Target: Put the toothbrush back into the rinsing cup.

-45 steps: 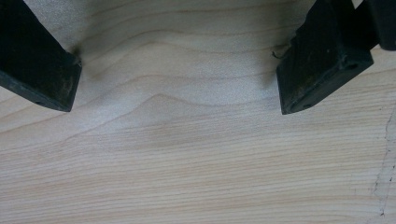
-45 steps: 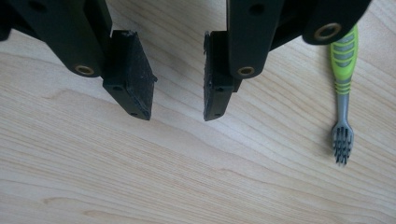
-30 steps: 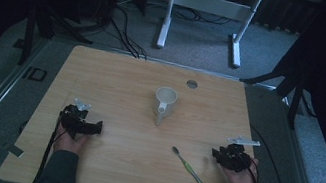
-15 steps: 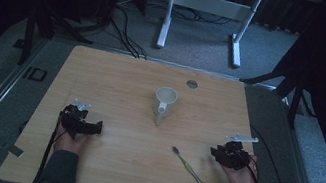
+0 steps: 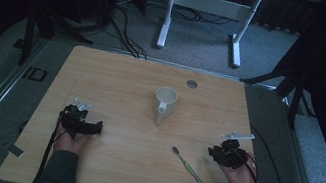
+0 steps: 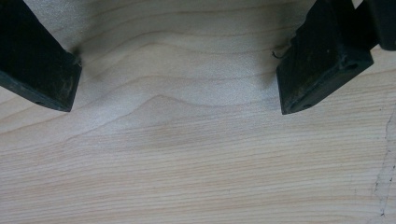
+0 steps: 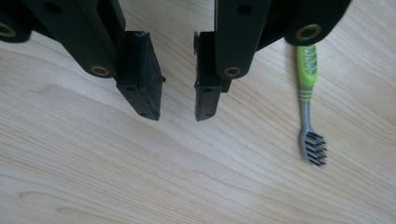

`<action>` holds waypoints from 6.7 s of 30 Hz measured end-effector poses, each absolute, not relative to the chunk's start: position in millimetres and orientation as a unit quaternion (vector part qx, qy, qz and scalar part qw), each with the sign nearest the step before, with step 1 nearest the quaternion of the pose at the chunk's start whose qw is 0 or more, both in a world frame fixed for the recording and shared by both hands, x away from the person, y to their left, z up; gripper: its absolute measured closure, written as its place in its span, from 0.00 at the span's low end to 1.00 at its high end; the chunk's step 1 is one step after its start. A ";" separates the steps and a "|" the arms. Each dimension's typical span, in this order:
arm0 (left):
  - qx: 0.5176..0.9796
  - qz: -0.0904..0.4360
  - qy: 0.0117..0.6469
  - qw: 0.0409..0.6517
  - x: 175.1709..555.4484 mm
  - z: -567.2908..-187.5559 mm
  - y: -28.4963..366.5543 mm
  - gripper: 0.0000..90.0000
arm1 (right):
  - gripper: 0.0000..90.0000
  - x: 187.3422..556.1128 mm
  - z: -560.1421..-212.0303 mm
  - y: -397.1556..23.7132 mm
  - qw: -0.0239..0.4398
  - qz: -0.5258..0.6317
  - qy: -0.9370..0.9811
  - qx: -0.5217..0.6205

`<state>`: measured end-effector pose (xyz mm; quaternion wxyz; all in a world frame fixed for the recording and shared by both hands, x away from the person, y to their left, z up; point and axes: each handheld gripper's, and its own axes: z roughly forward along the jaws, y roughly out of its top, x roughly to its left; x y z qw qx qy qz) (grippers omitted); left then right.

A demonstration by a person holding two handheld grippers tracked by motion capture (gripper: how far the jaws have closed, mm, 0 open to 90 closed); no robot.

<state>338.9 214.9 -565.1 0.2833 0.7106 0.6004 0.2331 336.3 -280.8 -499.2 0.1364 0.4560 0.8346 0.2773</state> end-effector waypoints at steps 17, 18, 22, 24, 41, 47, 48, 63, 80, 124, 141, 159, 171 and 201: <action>0.710 0.233 0.601 0.283 338.9 -565.1 214.9 0.00 | 0.80 337.3 -493.1 -263.1 0.120 0.247 0.861 0.428; 0.710 0.233 0.601 0.283 338.9 -565.1 214.9 0.00 | 0.80 337.5 -493.1 -262.3 0.118 0.245 0.863 0.427; 0.710 0.233 0.601 0.283 338.9 -565.1 214.9 0.00 | 0.80 337.4 -492.9 -258.9 0.115 0.237 0.869 0.420; 0.711 0.233 0.600 0.283 338.9 -565.0 215.0 0.00 | 0.79 337.3 -492.8 -256.8 0.118 0.231 0.873 0.413; 0.711 0.233 0.600 0.283 338.9 -565.0 214.9 0.00 | 0.79 338.2 -490.7 -239.0 0.106 0.206 0.894 0.384; 0.711 0.233 0.600 0.283 338.9 -565.1 214.9 0.00 | 0.79 338.8 -491.4 -233.6 0.100 0.200 0.900 0.374; 0.710 0.233 0.601 0.283 338.9 -565.1 214.9 0.00 | 0.79 338.9 -491.4 -232.6 0.099 0.198 0.901 0.372; 0.711 0.233 0.600 0.283 338.9 -565.0 215.0 0.00 | 0.81 339.0 -490.9 -219.0 0.088 0.177 0.915 0.351; 0.711 0.233 0.601 0.283 338.9 -565.0 214.9 0.00 | 0.81 338.2 -492.1 -210.9 0.064 0.156 0.925 0.340; 0.711 0.233 0.601 0.283 338.9 -565.0 214.9 0.00 | 0.83 335.9 -504.7 -188.6 0.015 0.086 0.940 0.328; 0.711 0.233 0.600 0.283 338.9 -565.0 214.9 0.00 | 0.82 337.6 -511.8 -185.9 0.001 0.052 0.946 0.321; 0.711 0.233 0.600 0.283 338.9 -565.0 215.0 0.00 | 0.87 340.8 -516.0 -186.3 -0.009 0.031 0.947 0.320; 0.711 0.233 0.600 0.282 338.9 -564.9 215.0 0.00 | 0.88 343.1 -500.9 -196.0 0.001 0.076 0.939 0.335; 0.711 0.233 0.600 0.283 338.9 -565.0 215.0 0.00 | 0.88 354.7 -481.3 -201.7 0.016 0.177 0.911 0.372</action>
